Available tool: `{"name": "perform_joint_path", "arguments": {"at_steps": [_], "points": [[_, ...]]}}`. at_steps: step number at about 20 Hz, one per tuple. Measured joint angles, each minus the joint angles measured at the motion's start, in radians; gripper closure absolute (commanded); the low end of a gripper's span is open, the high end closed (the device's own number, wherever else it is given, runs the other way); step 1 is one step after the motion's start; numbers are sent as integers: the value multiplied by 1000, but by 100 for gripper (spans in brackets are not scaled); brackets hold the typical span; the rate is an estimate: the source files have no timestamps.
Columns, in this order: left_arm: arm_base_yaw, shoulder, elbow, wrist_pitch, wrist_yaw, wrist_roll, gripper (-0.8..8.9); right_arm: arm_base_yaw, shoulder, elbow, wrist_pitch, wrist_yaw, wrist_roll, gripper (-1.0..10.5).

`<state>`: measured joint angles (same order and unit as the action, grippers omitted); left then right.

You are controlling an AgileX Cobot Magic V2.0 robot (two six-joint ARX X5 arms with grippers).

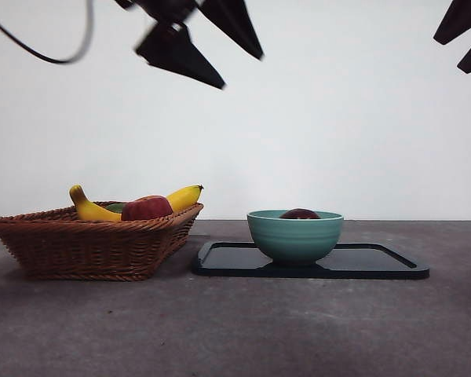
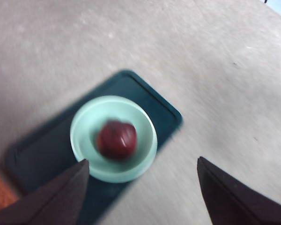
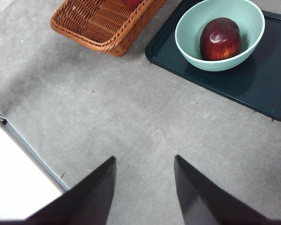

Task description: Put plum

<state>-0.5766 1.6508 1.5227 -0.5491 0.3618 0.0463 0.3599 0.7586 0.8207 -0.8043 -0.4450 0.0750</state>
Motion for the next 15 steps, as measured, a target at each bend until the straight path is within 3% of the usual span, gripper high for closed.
{"name": "perform_joint_path", "arguments": {"at_steps": [6, 15], "points": [[-18, 245, 148, 24, -17, 50, 441, 0, 0, 0, -2, 0, 0, 748], [-55, 407, 155, 137, -73, 125, 439, 0, 0, 0, -18, 0, 0, 748]]}}
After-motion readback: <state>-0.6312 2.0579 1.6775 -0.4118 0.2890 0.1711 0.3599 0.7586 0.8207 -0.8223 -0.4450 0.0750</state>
